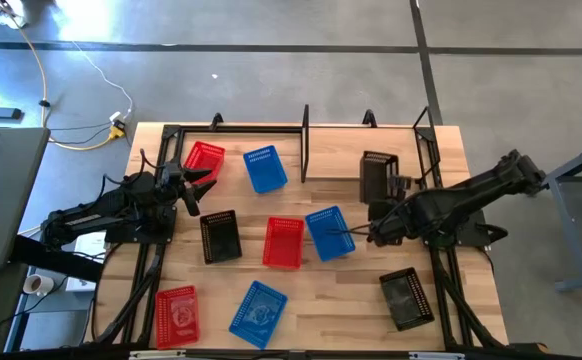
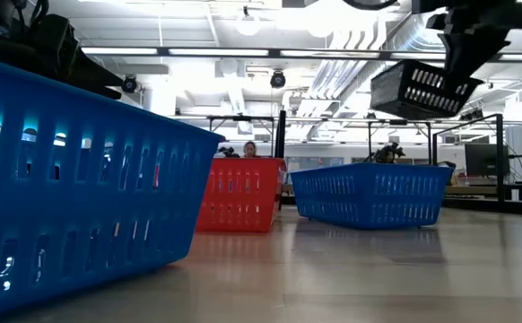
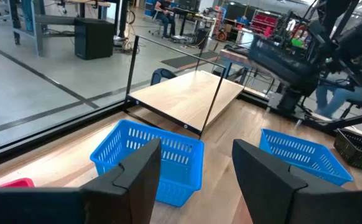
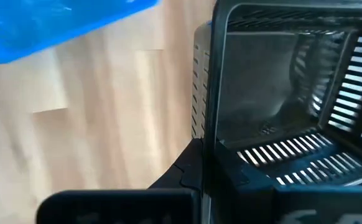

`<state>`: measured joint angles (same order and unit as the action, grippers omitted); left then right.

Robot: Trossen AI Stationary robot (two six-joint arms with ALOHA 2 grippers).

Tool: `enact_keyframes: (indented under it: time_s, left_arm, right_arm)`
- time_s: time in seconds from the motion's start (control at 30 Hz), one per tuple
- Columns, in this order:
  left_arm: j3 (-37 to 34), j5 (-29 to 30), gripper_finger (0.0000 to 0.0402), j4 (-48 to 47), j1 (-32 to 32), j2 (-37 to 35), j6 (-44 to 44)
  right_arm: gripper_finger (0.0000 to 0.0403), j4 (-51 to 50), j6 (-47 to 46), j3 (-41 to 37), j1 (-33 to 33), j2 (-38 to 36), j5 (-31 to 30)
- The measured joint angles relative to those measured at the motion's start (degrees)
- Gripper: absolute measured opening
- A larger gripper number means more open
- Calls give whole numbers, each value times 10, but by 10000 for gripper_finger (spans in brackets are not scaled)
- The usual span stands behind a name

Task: Stack baskets on shelf by color
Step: Put the top right black basket on the shelf

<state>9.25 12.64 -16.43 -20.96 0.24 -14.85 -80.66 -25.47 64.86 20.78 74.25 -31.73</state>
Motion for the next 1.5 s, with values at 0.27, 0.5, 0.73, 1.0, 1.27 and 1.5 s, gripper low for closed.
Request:
enact_keyframes:
  time_s: [0.27,0.5,0.73,1.0,1.27,1.5]
  left_arm:
    - [0,0,188,0,0,0,0]
    - [0,2,188,0,0,0,0]
    - [0,10,188,0,0,0,-1]
    - [0,15,188,0,0,0,-1]
    - [0,15,188,0,0,0,-1]
    - [0,15,188,0,0,0,-16]
  right_arm:
    - [0,-83,7,0,-30,-31,-49]
    - [0,-93,61,-3,-87,-80,-52]
    - [0,-71,86,-95,-142,-161,-38]
    - [0,-12,242,-153,-183,-207,-20]
    - [0,56,333,-225,-263,-227,21]
    - [0,102,401,-240,-340,-223,32]
